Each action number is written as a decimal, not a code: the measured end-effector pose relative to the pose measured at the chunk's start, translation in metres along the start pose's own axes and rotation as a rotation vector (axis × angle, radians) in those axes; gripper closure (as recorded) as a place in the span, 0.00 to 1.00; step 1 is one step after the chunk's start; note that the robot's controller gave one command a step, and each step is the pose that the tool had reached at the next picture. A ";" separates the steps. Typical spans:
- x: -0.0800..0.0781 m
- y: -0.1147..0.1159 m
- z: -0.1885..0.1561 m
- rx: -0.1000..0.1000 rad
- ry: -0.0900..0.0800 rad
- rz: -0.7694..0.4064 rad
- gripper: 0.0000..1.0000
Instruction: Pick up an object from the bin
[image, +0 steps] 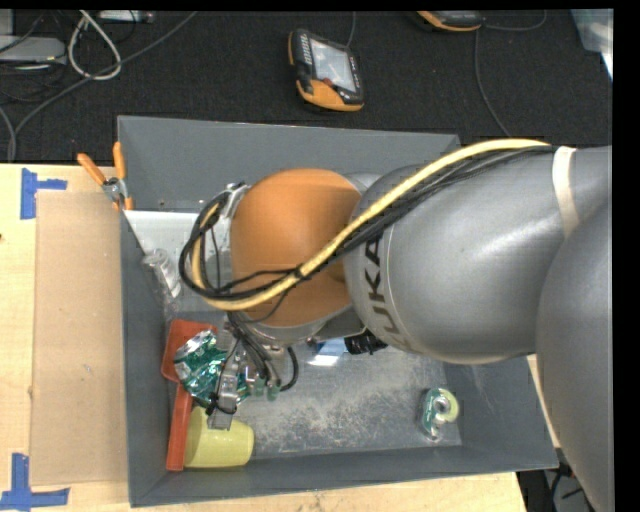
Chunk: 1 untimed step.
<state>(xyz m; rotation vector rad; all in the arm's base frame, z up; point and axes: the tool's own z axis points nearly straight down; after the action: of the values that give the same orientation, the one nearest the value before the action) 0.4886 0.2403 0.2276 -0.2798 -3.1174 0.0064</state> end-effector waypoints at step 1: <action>-0.011 -0.018 -0.021 -0.004 -0.010 -0.357 0.00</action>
Offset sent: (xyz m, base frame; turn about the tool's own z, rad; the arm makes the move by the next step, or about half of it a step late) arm 0.0029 -0.0346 -0.0166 -0.1104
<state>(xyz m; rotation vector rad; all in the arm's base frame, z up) 0.4961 0.2206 0.2486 0.2790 -3.1272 -0.0019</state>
